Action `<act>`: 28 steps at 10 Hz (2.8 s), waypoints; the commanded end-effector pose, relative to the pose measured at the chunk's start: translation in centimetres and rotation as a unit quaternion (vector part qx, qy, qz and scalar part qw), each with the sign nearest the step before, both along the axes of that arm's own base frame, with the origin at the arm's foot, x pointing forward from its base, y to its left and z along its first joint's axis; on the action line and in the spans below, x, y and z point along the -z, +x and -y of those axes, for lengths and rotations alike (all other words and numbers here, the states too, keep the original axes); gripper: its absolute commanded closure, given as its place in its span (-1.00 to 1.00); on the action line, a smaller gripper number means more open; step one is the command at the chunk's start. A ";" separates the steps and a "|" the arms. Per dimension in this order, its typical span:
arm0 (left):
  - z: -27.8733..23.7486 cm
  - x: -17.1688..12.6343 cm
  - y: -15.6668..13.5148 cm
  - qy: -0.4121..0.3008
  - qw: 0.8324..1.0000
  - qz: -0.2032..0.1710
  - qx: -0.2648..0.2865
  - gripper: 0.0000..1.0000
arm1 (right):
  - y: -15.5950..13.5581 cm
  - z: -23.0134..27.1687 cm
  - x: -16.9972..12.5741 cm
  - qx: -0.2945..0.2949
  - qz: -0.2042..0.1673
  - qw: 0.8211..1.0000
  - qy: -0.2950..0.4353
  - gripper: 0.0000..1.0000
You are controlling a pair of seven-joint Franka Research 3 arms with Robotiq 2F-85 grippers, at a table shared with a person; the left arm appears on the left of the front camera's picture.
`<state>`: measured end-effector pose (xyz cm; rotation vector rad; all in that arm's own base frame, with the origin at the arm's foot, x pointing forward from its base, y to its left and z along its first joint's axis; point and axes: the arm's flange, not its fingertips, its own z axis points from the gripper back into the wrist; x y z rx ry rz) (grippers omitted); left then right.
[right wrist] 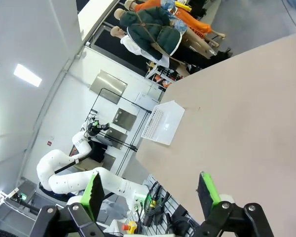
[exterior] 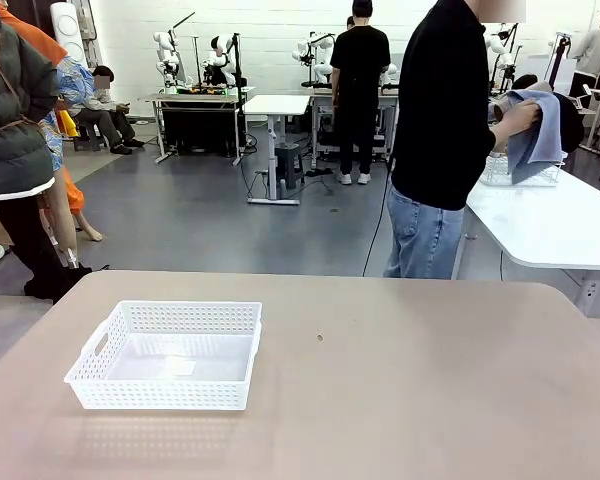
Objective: Clean and organize the cups into the basket.
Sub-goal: Pick up the Organizing basket and move it to the center of the table, then pick up the Reusable plastic cup from the right side of the table and place it inside the Organizing basket.
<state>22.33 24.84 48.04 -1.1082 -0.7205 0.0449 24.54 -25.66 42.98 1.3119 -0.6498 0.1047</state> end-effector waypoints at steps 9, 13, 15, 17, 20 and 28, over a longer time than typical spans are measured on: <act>-0.2 -0.8 -1.7 -0.003 1.000 0.016 -0.022 -1.00 | -1.3 1.1 0.4 0.014 0.003 1.000 0.010 -1.00; -0.2 -0.8 -1.7 -0.003 1.000 0.016 -0.022 -1.00 | -1.3 1.1 0.4 0.014 0.003 1.000 0.010 -1.00; -0.2 -0.8 -1.7 -0.003 1.000 0.016 -0.022 -1.00 | -1.3 1.1 0.4 0.014 0.003 1.000 0.010 -1.00; -0.2 -0.8 -1.7 -0.003 1.000 0.016 -0.022 -1.00 | -1.3 1.1 0.4 0.014 0.003 1.000 0.010 -1.00; -0.2 -0.8 -1.7 -0.003 1.000 0.016 -0.022 -1.00 | -1.3 1.1 0.4 0.014 0.003 1.000 0.010 -1.00; -0.2 -0.8 -1.7 -0.003 1.000 0.016 -0.022 -1.00 | -1.3 1.1 0.4 0.014 0.003 1.000 0.010 -1.00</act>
